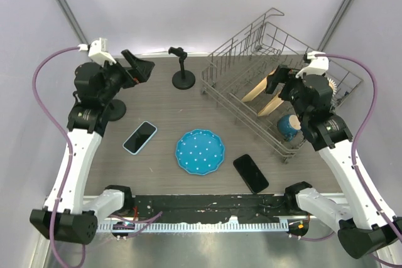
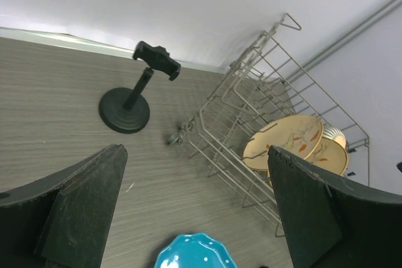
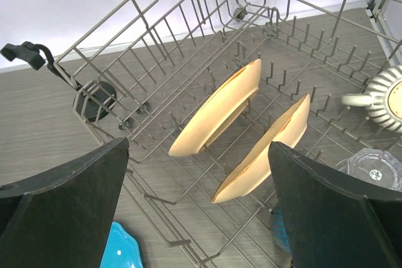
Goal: Place the phone on the phone stand
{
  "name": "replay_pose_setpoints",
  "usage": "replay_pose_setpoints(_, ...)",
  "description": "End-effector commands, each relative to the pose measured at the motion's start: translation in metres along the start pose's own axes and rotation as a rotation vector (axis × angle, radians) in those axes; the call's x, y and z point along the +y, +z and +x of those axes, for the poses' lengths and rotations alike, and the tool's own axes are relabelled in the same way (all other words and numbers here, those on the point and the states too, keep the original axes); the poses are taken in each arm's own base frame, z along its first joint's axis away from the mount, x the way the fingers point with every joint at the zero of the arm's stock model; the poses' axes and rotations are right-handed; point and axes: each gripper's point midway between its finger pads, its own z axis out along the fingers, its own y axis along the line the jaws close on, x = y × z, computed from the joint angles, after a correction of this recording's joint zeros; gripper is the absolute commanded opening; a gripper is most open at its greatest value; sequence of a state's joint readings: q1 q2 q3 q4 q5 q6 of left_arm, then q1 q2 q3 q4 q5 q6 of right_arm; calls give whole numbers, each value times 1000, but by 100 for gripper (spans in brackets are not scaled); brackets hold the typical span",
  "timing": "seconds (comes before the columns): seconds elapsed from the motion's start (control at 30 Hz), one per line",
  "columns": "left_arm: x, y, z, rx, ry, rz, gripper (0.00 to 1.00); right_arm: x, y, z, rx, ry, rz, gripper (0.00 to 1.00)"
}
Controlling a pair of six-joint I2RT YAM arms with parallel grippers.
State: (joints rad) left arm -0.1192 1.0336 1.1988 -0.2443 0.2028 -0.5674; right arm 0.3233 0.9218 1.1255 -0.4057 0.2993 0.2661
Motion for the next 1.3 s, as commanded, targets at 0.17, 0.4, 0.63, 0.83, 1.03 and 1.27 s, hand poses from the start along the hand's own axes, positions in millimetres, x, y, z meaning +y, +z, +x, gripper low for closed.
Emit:
replay_pose_setpoints(0.17,-14,69,15,150,-149,118,100,10,11,-9,5,44,-13,98)
replay_pose_setpoints(0.4,2,139,33,115,-494,205,100,23,10,22,149,65,-77,98)
replay_pose_setpoints(0.63,37,211,60,75,-742,267,100,60,-29,26,147,198,-330,98)
replay_pose_setpoints(0.83,55,253,84,75,-828,251,100,45,-47,15,107,165,-284,98)
replay_pose_setpoints(1.03,54,268,93,82,-817,245,100,38,-48,12,90,149,-251,98)
replay_pose_setpoints(1.27,51,261,91,62,-794,240,96,40,-44,22,122,150,-258,98)
